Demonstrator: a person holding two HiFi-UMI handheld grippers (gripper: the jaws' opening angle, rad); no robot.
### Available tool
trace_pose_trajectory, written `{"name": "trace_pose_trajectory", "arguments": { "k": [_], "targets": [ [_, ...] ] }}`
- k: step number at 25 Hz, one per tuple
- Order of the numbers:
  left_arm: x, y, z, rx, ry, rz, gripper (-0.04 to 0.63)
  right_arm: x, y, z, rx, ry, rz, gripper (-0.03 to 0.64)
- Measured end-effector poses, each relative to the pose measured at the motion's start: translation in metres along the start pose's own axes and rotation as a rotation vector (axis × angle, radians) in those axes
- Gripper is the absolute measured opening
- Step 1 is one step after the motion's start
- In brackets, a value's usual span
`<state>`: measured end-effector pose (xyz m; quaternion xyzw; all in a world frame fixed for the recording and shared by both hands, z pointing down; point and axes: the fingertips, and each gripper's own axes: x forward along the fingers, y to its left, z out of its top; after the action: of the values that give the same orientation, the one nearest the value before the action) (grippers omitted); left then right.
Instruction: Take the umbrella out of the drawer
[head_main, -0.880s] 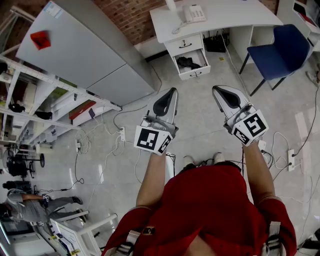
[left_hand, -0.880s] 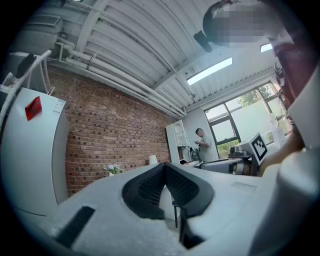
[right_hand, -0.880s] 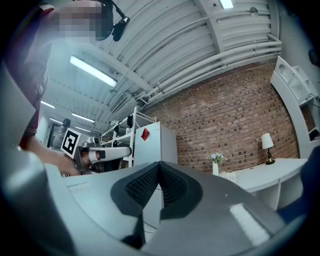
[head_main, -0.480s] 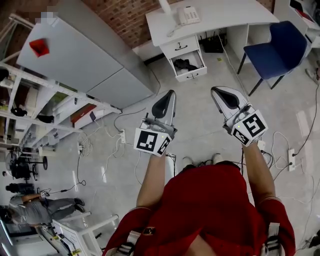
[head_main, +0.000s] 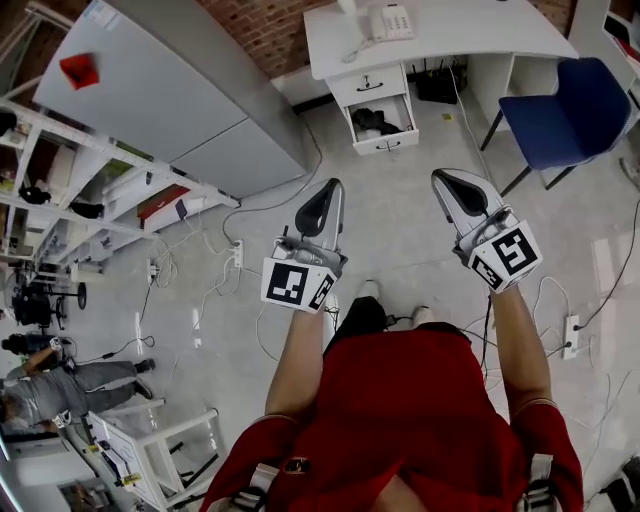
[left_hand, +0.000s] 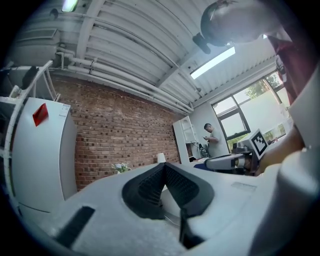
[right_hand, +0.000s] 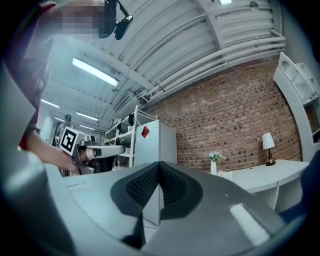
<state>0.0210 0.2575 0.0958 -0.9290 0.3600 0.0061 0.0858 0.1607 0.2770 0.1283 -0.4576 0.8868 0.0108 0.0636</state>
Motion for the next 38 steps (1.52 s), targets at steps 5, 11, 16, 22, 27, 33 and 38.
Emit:
{"name": "trace_pose_trajectory", "arguments": {
  "k": [5, 11, 16, 22, 27, 33, 38],
  "targets": [
    [0.006, 0.032, -0.008, 0.001, -0.010, 0.024, 0.005, 0.030, -0.009, -0.007, 0.000, 0.005, 0.009, 0.012],
    [0.042, 0.102, -0.028, 0.006, -0.038, 0.021, 0.005, 0.106, -0.036, -0.027, -0.008, 0.032, 0.010, 0.012],
    [0.093, 0.181, -0.057, 0.015, -0.065, -0.006, 0.005, 0.192, -0.070, -0.045, -0.067, 0.057, -0.008, 0.012],
    [0.148, 0.276, -0.087, -0.020, -0.069, -0.040, 0.005, 0.284, -0.111, -0.066, -0.116, 0.128, -0.056, 0.012],
    [0.179, 0.333, -0.116, -0.044, -0.037, -0.064, 0.005, 0.339, -0.143, -0.101, -0.114, 0.212, -0.093, 0.012],
    [0.207, 0.370, -0.147, -0.065, -0.014, -0.061, 0.005, 0.378, -0.173, -0.142, -0.105, 0.309, -0.099, 0.012],
    [0.226, 0.378, -0.163, -0.074, 0.014, -0.024, 0.005, 0.396, -0.201, -0.165, -0.135, 0.356, -0.069, 0.012]
  ]
}}
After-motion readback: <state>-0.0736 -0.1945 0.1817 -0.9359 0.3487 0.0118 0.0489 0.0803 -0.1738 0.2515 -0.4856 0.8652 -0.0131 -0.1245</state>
